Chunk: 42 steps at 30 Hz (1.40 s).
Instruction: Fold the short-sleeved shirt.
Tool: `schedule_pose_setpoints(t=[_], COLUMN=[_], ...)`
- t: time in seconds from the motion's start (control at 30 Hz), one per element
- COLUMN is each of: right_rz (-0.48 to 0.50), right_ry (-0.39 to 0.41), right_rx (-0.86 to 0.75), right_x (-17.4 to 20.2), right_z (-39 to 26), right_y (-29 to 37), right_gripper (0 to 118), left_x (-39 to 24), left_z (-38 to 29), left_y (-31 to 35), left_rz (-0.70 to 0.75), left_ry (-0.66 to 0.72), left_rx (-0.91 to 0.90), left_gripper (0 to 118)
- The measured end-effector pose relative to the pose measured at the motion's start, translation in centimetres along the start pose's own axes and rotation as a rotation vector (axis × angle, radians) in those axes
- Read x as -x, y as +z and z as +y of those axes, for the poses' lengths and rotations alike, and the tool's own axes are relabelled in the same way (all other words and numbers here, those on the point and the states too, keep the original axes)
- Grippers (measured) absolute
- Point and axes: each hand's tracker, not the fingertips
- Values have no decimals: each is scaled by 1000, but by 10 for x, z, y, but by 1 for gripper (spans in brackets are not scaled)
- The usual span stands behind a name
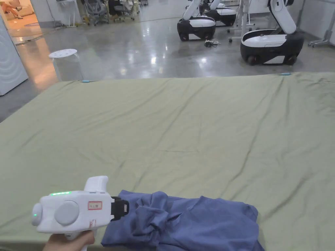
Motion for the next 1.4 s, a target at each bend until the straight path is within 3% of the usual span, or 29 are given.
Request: schedule_pose_setpoints(t=[0.07,0.17,0.37,0.53,0.7,0.93,0.97,1.0,1.07,1.1,1.17,1.4], right_rz=[3,3,-6,-7,-6,19,21,25,33,42,37,40], right_ry=[2,10,11,6,12,-7,-7,-8,-5,5,28,6], right_rx=[-5,-1,-2,-14,-19,-11,-10,-8,-5,0,3,2], right_x=[3,3,-3,-5,-3,8,10,14,19,21,27,34], right_z=[2,3,4,10,14,8,8,8,8,9,10,14], right_y=[4,6,11,15,15,11,10,10,8,7,3,-10], right_gripper=[0,0,0,0,0,0,0,0,0,0,0,0], left_x=[-14,-24,-95,-117,-79,39,54,70,97,104,113,103], left_z=[-4,-14,-18,-23,-6,12,10,7,3,3,-1,-8], left_y=[-19,-45,-64,-78,-14,50,50,46,30,21,10,-45], left_rz=[40,-50,-203,-215,-300,-107,-102,-135,-191,-185,-193,-241], left_ry=[-40,-21,-114,-112,-48,33,46,62,86,103,165,139], left_rx=[55,101,81,117,-31,-57,-42,-25,36,81,90,116], left_gripper=[0,0,0,0,0,0,3,17,89,115,115,115])
